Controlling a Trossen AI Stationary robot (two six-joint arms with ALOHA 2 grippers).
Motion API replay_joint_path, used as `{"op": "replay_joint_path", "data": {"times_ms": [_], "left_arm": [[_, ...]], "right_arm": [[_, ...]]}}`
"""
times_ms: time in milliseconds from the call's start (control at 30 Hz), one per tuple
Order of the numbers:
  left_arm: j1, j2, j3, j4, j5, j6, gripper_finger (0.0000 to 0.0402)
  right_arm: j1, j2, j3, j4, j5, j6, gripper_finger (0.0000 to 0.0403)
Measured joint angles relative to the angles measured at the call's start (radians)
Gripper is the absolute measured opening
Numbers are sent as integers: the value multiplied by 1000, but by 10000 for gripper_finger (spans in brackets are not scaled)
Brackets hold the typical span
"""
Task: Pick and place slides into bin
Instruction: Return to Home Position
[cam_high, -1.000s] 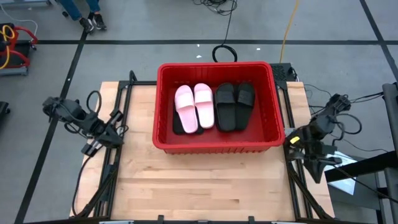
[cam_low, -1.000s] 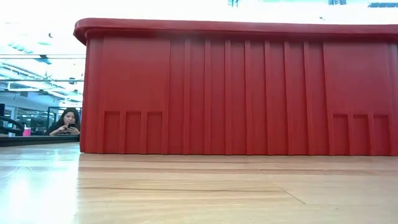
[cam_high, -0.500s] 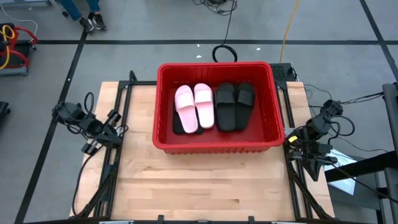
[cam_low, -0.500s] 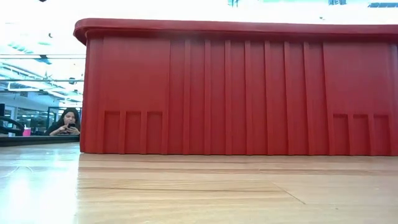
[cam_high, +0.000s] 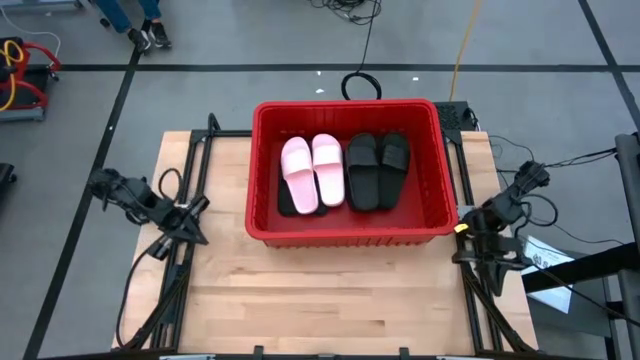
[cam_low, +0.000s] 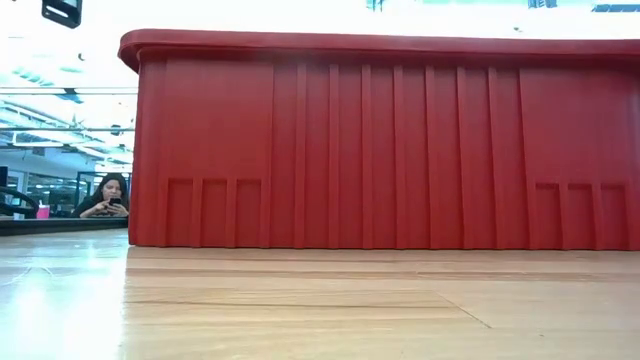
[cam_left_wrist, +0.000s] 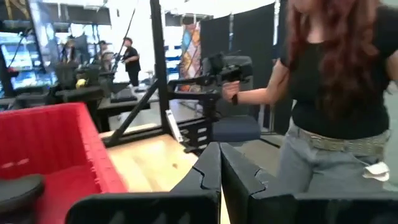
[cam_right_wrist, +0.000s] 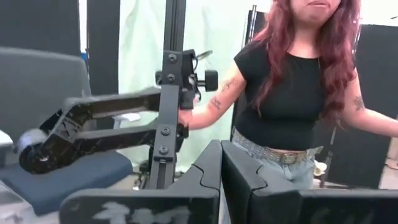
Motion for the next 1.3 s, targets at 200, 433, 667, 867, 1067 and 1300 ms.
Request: {"op": "replay_joint_path", "data": {"times_ms": [200,433,667,867,1067,1300], "left_arm": [[0,0,-62,82,80,8,13],[-1,0,-104,110,133,27,3],[0,0,-148,123,137,58,15],[0,0,-250,244,216,81,14],[0,0,-355,372,235,53,4],[-1,0,-378,387,281,71,20]], "right_arm": [[0,0,-111,193,-4,78,0],[21,7,-114,168,-116,55,0],[33,8,-116,155,-132,54,0],[33,8,-117,132,-131,48,0],[33,8,-117,129,-130,36,0],[32,8,-117,113,-130,40,0]]}}
